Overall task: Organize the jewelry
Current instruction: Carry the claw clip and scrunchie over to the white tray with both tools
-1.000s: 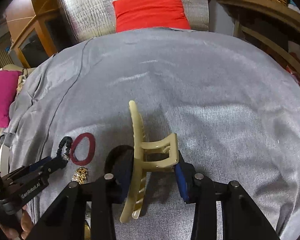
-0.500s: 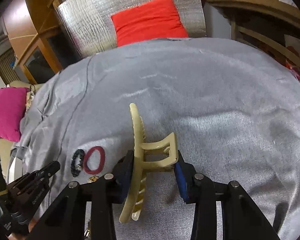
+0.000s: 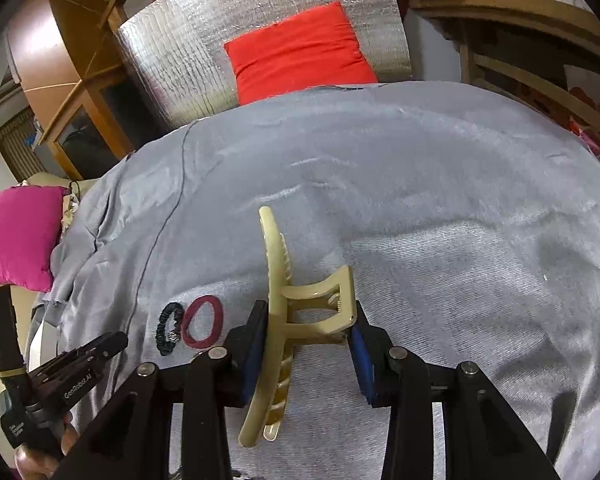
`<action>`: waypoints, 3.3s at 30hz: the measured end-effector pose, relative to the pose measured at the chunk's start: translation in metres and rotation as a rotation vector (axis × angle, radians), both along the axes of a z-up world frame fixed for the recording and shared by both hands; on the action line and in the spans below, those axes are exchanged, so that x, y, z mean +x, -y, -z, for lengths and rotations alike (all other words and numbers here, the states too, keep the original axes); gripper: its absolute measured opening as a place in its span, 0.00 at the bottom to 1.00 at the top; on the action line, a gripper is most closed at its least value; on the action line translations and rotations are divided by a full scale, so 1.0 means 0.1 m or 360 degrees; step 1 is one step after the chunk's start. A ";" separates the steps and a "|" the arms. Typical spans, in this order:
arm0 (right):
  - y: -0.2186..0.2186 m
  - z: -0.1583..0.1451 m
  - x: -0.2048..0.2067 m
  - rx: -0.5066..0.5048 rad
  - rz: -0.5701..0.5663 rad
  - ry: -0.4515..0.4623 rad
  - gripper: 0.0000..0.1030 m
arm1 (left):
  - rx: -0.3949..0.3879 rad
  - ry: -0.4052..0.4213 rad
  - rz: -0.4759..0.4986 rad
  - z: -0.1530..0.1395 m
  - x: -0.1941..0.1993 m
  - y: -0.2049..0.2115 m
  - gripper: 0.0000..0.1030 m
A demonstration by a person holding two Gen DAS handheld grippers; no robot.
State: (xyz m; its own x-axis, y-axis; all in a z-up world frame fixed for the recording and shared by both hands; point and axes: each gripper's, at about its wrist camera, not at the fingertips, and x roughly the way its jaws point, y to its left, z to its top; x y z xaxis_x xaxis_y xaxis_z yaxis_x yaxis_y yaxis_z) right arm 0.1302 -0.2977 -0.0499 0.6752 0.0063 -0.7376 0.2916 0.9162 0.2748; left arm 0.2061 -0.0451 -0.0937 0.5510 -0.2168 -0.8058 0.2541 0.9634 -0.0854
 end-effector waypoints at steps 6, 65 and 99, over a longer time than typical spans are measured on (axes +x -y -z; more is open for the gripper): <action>0.12 0.05 0.03 0.0035 0.0017 -0.0025 0.40 | 0.0012 -0.0006 0.0067 0.07 0.10 0.23 0.38; -2.56 -0.58 -0.13 -0.0080 -0.0723 0.0275 0.40 | 0.0237 0.0613 -0.0888 -1.21 -1.36 -2.62 0.07; -5.00 -0.25 1.12 0.0022 -0.1575 0.0026 0.40 | 0.0326 0.0391 -0.1156 -0.81 -1.09 -3.31 0.07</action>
